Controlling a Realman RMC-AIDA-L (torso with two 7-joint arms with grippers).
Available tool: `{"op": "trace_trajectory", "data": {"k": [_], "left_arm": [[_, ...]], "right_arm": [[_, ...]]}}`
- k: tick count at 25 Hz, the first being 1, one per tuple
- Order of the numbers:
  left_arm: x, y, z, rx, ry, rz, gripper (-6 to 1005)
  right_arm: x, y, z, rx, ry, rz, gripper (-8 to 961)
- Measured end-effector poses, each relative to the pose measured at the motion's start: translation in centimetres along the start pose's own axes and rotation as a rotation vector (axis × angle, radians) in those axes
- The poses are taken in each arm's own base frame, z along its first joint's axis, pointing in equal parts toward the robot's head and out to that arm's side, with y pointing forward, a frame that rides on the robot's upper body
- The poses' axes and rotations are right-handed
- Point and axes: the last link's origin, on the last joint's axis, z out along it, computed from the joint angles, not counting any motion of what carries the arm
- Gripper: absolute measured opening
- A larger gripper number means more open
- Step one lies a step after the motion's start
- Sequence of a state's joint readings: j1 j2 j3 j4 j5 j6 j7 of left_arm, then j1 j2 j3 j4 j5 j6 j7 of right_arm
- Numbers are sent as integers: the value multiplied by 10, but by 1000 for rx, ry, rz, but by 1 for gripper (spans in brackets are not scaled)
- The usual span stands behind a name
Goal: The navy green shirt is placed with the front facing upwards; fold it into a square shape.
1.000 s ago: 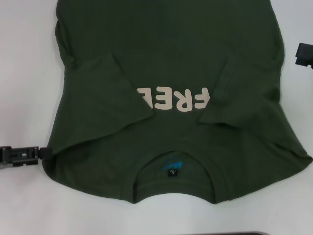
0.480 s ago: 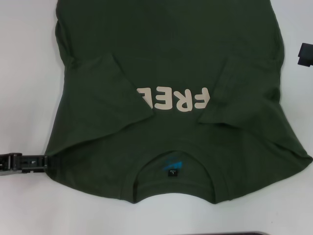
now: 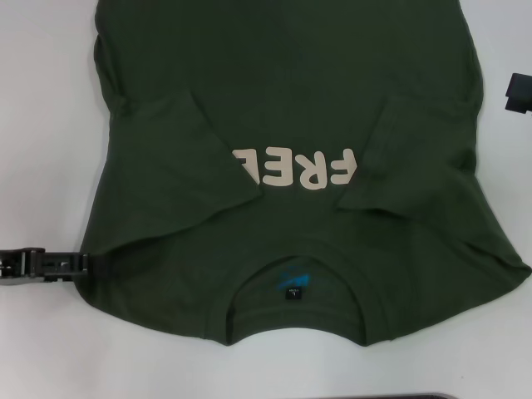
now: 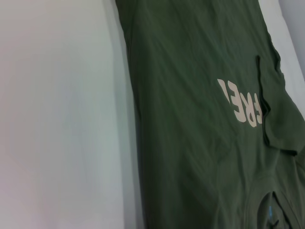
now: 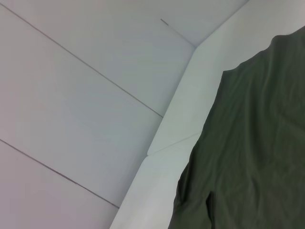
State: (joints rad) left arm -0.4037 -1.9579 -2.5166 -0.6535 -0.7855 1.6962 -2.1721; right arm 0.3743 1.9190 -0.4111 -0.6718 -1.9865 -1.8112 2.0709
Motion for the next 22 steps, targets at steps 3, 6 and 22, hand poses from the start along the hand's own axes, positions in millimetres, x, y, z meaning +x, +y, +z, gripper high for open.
{"op": "trace_trajectory", "data": {"k": [3, 6, 22], "left_arm": [[1, 1, 1, -1, 0, 0, 901], [1, 1, 1, -2, 1, -3, 900], [1, -4, 5, 38, -12, -16, 729]], "right_arm": [[0, 0, 0, 2, -2, 0, 895], [-1, -1, -1, 4, -3, -1, 895], [-1, -1, 1, 3, 1, -3, 882]]}}
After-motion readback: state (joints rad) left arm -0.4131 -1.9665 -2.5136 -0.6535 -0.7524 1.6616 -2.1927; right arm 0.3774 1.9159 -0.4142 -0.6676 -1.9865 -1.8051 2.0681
